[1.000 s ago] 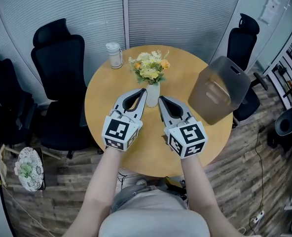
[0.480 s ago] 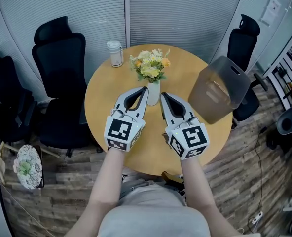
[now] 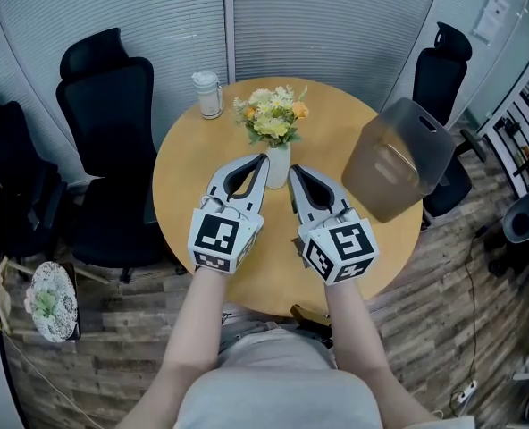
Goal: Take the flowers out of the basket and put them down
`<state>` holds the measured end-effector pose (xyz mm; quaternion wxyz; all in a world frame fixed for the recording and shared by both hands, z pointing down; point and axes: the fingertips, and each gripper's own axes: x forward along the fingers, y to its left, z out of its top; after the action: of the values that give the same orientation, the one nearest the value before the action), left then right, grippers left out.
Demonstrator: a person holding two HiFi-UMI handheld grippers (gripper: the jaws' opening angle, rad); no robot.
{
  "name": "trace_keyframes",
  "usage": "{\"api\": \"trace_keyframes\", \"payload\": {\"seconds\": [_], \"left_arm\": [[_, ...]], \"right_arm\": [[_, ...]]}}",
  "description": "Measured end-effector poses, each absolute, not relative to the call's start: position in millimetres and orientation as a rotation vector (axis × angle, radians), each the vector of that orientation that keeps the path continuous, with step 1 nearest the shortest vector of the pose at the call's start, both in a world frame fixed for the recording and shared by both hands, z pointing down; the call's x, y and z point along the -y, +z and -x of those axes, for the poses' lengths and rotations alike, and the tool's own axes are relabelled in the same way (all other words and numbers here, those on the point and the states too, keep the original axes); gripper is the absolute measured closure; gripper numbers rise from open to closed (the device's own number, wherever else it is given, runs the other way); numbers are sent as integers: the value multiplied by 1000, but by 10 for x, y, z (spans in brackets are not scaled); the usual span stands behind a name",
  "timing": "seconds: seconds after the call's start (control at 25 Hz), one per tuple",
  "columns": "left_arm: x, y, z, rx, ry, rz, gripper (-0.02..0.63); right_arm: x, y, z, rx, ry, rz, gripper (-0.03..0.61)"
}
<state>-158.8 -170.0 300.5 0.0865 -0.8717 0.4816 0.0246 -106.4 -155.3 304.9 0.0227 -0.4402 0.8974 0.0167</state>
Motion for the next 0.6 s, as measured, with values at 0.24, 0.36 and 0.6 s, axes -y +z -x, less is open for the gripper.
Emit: {"api": "trace_keyframes", "payload": {"seconds": [0.24,0.36,0.6], "left_arm": [[1739,2973,1577,-1433,91,2596,609],[1745,2959,1555,-1424,96,2594,609],[1764,2969,1526,-1415,102,2594,609]], "right_arm": [[1565,3054,1112,-2811,137,1378,555],[1573,3030,1110,-2804,150,1375,555],[1610,3052,1092,-2801,151,1381,555]]}}
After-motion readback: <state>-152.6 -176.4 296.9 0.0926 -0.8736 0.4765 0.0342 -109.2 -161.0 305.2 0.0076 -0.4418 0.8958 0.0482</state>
